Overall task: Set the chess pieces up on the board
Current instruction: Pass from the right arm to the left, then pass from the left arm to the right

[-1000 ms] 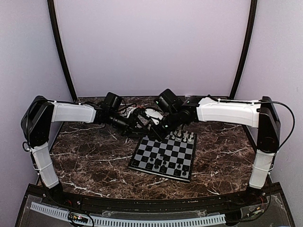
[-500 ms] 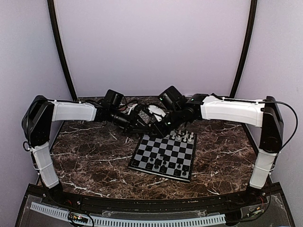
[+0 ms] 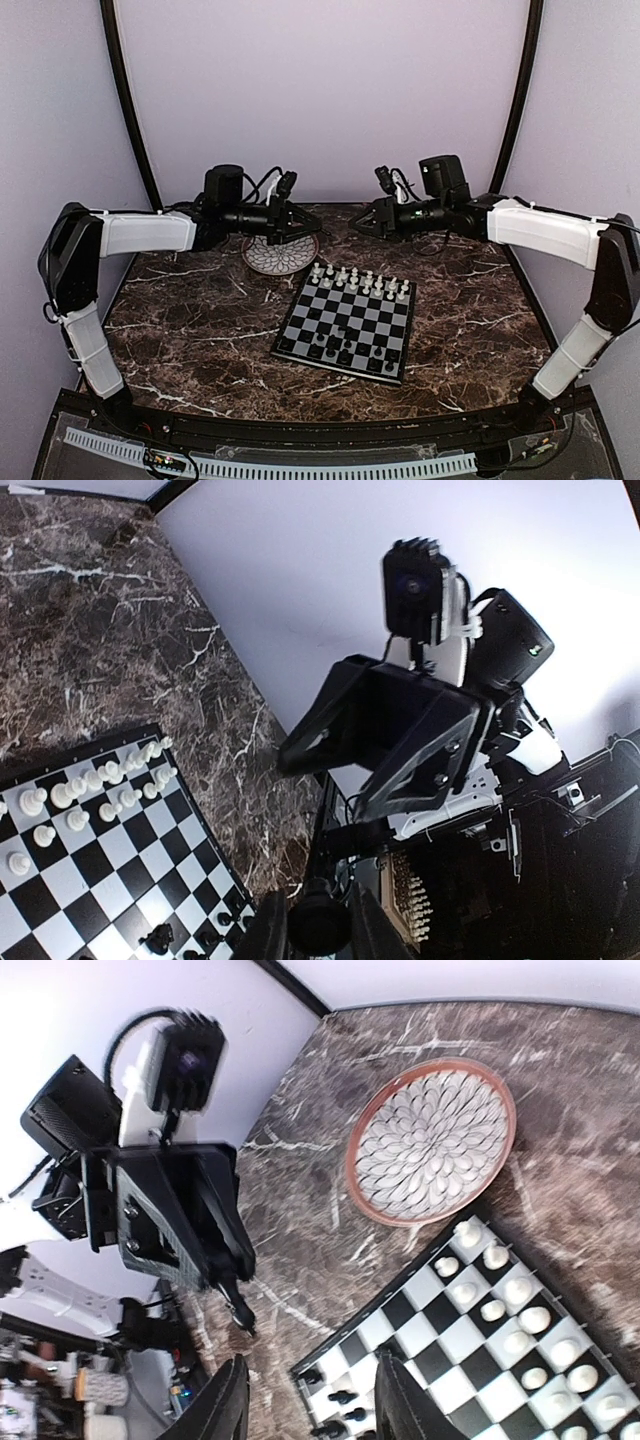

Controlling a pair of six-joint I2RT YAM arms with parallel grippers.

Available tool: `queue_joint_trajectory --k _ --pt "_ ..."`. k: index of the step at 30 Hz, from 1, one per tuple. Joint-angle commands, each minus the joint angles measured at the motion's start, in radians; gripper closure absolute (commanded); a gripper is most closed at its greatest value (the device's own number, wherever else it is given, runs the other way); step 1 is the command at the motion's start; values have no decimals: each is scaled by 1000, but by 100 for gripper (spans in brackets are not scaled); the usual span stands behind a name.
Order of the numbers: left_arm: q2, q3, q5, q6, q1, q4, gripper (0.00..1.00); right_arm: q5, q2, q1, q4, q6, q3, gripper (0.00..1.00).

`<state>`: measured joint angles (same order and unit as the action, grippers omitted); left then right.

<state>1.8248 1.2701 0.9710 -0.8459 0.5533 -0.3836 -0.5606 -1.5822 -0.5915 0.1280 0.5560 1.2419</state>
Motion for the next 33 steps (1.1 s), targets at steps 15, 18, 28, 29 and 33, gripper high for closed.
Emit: queue_joint_trajectory --k 15,18,28,29,33 --pt "-57 -124 -35 -189 2 -417 83 -381 -154 4 -449 382 -5 55" --pt "-57 -136 -36 -201 8 -435 83 -387 -164 0 -488 417 -12 56" --pt "-42 -121 -46 -192 44 -439 82 -396 -169 -15 -589 493 -45 68" --pt "-41 -120 -51 -192 47 -439 82 -398 -167 -14 -596 498 -49 69" --pt "-49 -131 -67 -191 49 -445 82 -397 -154 -14 -600 501 -65 72"
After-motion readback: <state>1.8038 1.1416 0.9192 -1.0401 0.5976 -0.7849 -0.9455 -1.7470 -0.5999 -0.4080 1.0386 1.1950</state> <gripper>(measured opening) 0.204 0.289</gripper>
